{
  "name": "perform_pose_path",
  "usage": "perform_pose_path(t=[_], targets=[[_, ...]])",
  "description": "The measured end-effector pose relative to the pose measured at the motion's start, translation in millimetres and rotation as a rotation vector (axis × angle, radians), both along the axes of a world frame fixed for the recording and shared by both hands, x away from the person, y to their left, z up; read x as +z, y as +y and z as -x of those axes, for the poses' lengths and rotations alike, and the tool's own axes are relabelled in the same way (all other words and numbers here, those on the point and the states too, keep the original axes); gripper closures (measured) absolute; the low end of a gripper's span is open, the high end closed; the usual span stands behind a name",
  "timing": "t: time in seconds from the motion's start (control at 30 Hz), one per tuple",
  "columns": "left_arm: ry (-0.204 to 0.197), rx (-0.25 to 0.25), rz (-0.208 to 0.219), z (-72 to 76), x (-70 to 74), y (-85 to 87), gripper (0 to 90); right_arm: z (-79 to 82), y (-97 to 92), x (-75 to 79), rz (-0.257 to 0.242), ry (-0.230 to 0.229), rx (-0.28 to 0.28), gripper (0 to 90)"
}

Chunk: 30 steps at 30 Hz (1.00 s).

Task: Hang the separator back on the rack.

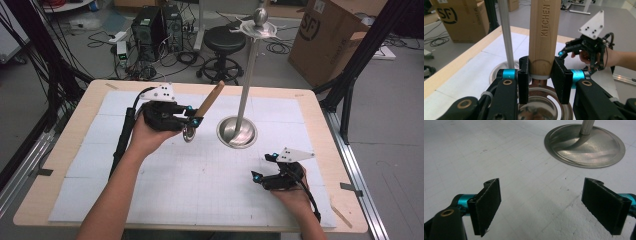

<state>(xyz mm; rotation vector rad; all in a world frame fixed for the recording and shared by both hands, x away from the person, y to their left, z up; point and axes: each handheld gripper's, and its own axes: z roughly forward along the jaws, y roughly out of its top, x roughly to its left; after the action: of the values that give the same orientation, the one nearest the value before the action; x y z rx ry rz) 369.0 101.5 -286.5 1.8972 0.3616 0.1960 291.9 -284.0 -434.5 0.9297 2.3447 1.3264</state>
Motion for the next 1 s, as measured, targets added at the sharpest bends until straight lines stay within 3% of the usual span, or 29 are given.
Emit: perform_pose_path(t=[0.43, 0.67, 1.0], targets=[[0.011, 0.069, 0.055, -20.9, 21.4, 5.1, 69.1, -0.2, 0.9, -0.5, 0.0, 0.0, 0.009, 15.1], [0.009, 0.081, 0.094, -26.5, 34.8, 4.7, 69.1, -0.2, 0.5, 0.0, -0.003, -0.004, 0.011, 15.1], [-0.011, 0.078, 0.09, -36.7, 58.1, -2.7, 69.1, 0.9, 1.3, 0.1, 0.002, -0.004, 0.014, 15.1]])
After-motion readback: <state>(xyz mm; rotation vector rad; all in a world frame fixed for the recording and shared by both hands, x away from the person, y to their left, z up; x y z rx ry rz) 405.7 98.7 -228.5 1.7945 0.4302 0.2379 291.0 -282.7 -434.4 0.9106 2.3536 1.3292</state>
